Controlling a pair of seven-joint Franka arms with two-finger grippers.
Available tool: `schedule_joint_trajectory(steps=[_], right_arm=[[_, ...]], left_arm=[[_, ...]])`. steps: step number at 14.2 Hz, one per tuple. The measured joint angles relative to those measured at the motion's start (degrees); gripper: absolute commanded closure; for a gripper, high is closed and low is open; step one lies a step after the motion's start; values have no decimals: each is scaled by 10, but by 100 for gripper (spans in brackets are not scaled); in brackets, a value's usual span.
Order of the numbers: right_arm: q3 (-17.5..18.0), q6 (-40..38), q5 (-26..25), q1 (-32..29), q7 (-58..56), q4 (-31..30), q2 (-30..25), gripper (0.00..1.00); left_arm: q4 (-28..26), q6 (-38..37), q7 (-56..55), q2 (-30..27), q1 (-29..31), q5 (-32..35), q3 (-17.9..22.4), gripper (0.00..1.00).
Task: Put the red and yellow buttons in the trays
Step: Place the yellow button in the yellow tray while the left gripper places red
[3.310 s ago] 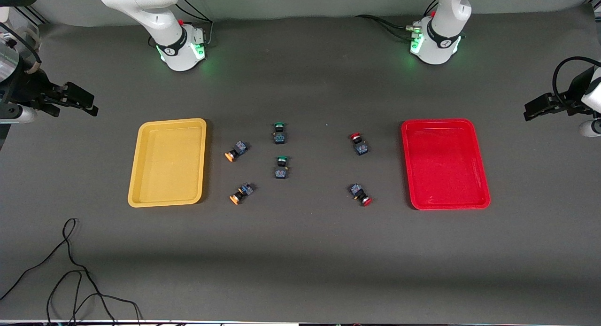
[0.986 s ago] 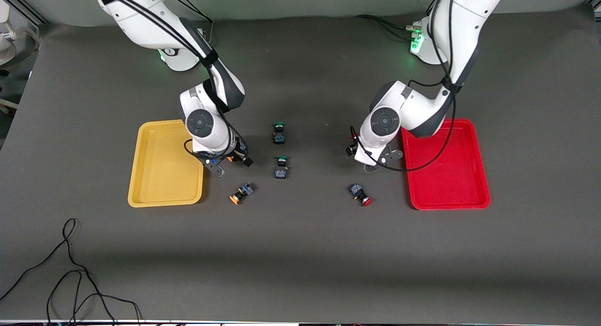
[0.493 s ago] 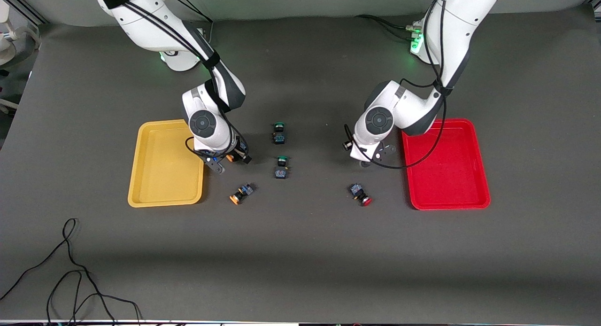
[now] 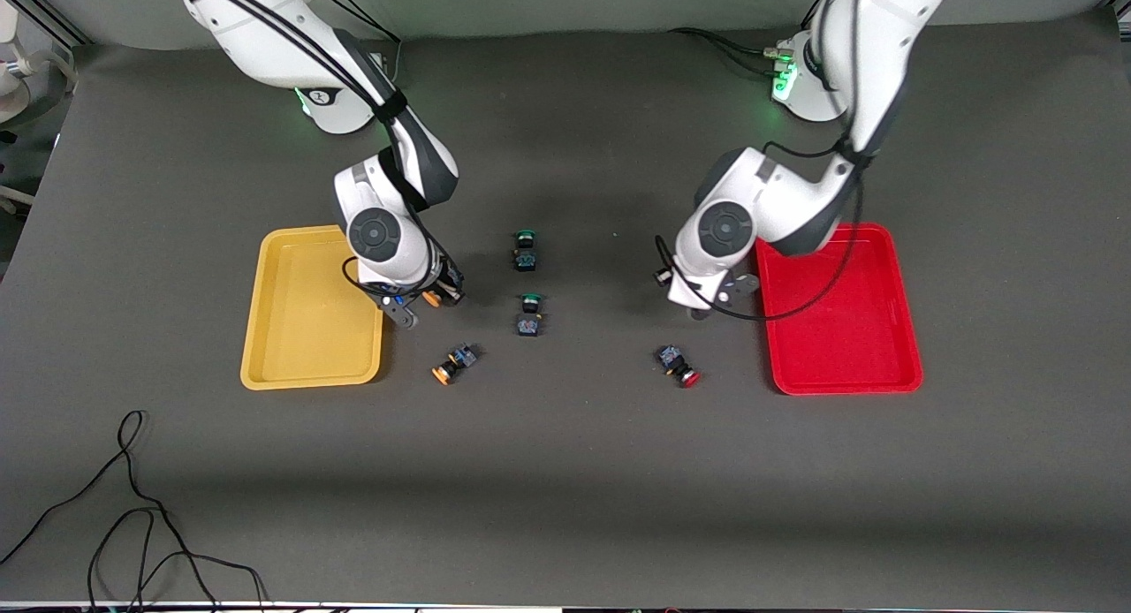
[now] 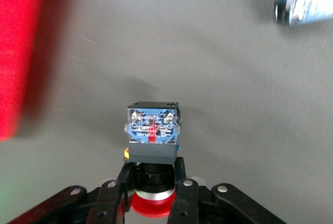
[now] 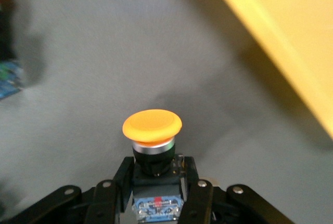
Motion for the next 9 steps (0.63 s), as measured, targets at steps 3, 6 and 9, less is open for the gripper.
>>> schedule_joint_trajectory(steps=[3,6,9], right_arm=[[-71,-109,0,-4,-74,50,-48,100],[-165,-164,4,-13,-188,54,-96,100],[-239,-172,26,-15,-278,10,-121,100]], left_arm=[[102,-196,111,-49,75,1,5,95],[88,-236,254,-92,180,1,9,94],[5,-182,317,-97,237,1,10,91]])
